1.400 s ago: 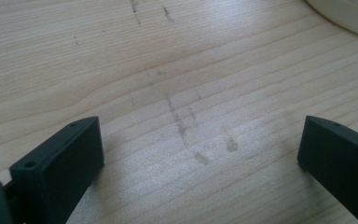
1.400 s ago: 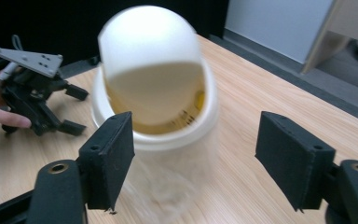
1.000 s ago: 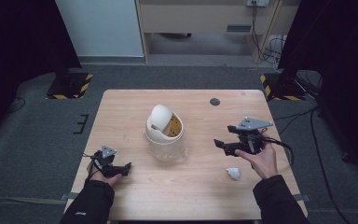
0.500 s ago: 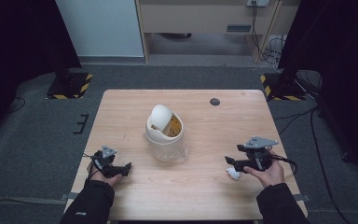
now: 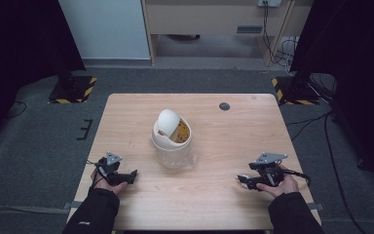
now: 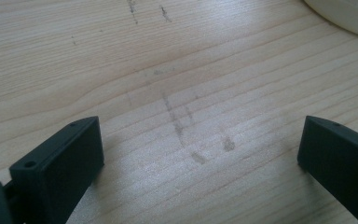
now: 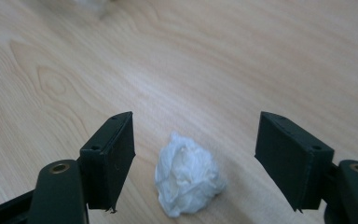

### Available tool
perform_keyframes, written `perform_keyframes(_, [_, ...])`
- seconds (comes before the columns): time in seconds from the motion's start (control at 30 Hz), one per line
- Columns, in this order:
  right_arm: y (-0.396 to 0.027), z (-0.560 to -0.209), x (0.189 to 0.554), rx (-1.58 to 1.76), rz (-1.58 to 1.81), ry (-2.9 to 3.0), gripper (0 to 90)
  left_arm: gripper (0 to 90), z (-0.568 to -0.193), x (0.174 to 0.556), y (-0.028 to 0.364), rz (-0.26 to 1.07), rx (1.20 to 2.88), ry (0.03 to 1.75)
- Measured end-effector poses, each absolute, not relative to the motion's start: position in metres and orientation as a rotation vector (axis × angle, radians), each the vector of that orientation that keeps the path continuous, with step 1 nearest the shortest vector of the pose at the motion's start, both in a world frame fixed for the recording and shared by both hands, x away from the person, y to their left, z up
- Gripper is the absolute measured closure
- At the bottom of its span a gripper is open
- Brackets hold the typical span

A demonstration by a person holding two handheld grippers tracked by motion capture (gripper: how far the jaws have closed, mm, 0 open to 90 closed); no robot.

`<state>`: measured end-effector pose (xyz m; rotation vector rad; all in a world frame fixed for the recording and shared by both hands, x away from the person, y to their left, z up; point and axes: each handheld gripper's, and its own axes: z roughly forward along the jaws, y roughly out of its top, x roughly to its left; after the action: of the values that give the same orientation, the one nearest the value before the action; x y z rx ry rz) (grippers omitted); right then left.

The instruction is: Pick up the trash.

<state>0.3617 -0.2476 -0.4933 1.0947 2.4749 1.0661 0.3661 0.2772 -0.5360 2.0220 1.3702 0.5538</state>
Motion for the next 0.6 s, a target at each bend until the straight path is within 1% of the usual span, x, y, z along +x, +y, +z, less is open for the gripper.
perform_keyframes(0.17, [-0.247,-0.501,0.361,1.106,1.006,2.526,29.2,0.0,-0.536,0.366,0.277,0.554,2.022,1.370])
perform_keyframes(0.27, [-0.247,-0.502,0.361,1.107,0.970,2.548,32.6,0.0,-0.536,0.366,0.277,0.554,2.022,1.370])
perform_keyframes(0.6, [-0.246,-0.507,0.361,1.113,0.898,2.588,39.6,0.0,-0.536,0.366,0.277,0.553,2.022,1.370])
